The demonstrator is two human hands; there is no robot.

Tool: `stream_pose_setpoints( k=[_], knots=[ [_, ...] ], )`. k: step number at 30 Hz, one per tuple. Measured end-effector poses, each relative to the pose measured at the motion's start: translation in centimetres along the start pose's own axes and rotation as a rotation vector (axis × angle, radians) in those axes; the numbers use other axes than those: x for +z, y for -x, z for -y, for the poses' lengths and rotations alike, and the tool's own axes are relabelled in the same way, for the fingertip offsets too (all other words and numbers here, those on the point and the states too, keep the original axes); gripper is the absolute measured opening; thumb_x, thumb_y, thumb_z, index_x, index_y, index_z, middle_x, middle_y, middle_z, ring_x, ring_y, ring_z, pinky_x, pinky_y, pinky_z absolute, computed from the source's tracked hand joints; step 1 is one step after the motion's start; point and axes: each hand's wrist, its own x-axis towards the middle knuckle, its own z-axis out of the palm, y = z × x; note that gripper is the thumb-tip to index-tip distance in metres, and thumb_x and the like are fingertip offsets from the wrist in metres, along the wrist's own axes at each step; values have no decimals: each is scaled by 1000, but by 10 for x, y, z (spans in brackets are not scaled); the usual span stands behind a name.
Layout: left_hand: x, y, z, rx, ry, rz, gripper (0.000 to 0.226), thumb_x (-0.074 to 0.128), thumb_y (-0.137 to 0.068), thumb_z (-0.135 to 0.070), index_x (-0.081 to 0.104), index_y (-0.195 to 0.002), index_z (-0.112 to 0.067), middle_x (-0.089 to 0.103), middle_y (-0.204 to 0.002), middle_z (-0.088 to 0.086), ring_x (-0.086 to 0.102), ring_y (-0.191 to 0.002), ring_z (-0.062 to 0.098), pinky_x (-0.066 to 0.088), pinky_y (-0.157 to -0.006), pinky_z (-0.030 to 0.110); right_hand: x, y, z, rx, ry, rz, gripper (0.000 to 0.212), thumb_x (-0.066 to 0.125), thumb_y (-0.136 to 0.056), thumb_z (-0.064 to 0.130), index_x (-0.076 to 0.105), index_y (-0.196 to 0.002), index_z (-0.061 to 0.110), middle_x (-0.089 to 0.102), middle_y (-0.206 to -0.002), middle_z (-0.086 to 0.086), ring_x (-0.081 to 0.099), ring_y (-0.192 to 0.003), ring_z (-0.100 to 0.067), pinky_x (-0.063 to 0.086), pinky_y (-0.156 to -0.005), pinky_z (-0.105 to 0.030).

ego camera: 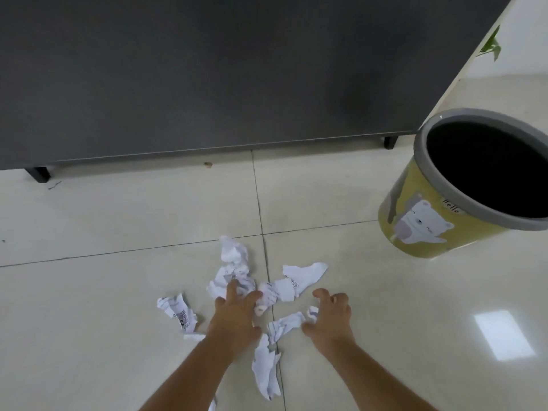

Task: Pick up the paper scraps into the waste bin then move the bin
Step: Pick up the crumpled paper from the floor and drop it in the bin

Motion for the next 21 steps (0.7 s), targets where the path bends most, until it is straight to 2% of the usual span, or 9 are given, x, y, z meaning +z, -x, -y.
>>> stream_pose_setpoints(
  k=[4,7,9,11,14,16,19,21],
  knots=[
    [12,0,2,109,-45,-60,32,60,-82,-21,59,-113,-28,21,-144,7,58,-103,26,52,-88,33,17,9,19,-79,-47,47,79,82,-66,24,43,-134,26,27,-116,0,35,-110,-21,42,-93,-26],
    [14,-2,1,136,15,-41,26,53,-79,-6,65,-99,-19,38,-134,7,65,-93,26,54,-81,33,26,16,30,-111,-121,77,99,87,-60,25,32,-142,32,30,-121,-1,38,-110,-18,45,-87,-25],
    [17,-3,3,144,50,-29,22,52,-80,-6,67,-92,-17,43,-125,6,66,-87,26,52,-76,31,26,16,37,-118,-155,84,113,86,-58,26,20,-148,39,31,-118,1,41,-108,-16,46,-84,-25],
    [18,-1,5,151,93,-18,17,54,-80,-9,68,-86,-16,45,-117,5,66,-81,25,52,-71,29,26,15,44,-142,-130,80,114,86,-56,27,20,-148,41,32,-116,1,46,-108,-18,49,-85,-26],
    [19,2,7,169,146,-23,15,55,-75,-9,68,-81,-14,48,-109,3,64,-84,23,51,-72,29,28,14,50,-168,-141,92,100,87,-55,24,32,-137,37,36,-114,1,52,-105,-20,53,-86,-32],
    [18,4,9,178,175,-39,12,58,-76,-7,68,-77,-14,49,-105,1,63,-84,20,48,-69,23,31,14,51,-191,-140,96,77,85,-60,23,42,-123,31,41,-110,2,54,-100,-20,54,-83,-35],
    [16,9,9,203,217,-70,16,63,-76,-3,70,-75,-17,50,-102,-2,62,-87,11,43,-69,11,34,15,51,-249,-120,75,30,74,-75,19,53,-95,27,56,-103,1,57,-94,-19,51,-81,-35],
    [12,13,5,230,241,-90,16,64,-75,-1,70,-74,-15,51,-102,-1,61,-89,7,46,-73,14,31,16,52,-268,-135,50,24,70,-80,15,52,-84,31,60,-99,1,59,-91,-17,50,-81,-32]
  ],
)
